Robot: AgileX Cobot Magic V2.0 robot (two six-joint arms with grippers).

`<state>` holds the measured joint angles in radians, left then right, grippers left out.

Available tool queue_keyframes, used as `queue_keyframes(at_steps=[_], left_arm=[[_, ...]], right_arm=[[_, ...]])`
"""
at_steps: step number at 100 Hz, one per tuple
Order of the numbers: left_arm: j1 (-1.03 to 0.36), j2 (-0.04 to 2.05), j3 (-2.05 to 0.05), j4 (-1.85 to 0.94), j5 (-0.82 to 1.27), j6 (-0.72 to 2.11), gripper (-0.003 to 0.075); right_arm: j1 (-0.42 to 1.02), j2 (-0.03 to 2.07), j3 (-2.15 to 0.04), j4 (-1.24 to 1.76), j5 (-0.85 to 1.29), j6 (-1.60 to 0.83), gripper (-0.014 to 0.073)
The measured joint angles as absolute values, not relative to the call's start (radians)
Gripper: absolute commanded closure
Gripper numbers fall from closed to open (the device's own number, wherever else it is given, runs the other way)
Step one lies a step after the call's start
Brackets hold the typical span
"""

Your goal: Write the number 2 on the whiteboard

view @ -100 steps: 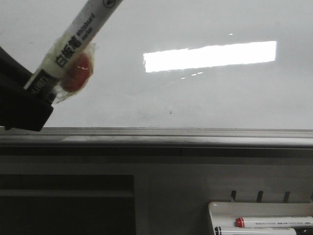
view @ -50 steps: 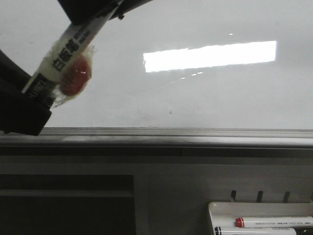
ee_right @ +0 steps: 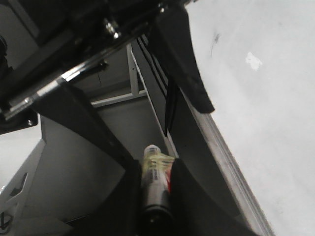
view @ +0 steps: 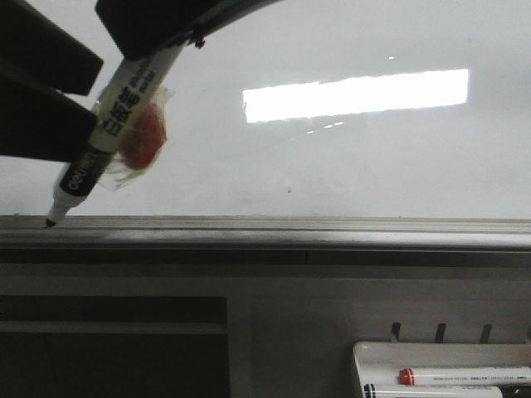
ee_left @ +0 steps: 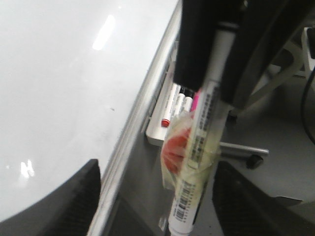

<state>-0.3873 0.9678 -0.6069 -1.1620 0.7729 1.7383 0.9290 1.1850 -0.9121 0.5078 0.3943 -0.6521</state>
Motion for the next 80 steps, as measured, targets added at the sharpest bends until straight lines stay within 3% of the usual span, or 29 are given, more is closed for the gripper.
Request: queue_keyframes(at_steps=[22,41,80], left_arm=[[-0.313,0.782,-0.607,-1.096,0.72,1.615,0.0441],[-0.213,0.599,-0.607,-1.074,0.576,1.406,0.0743],[-0.156,0.53,-0.607,-1.141,0.459,1.342,0.0741]], right_arm=[[0.85,1.179,-0.912,0.469,0.379,-0.652,0.0666],[0.782,1.12,-0.912,0.437,0.279,-0.652,0.0664],[0.705,1.122,-0.912,0.39,0.158,-0.654,0.0664]])
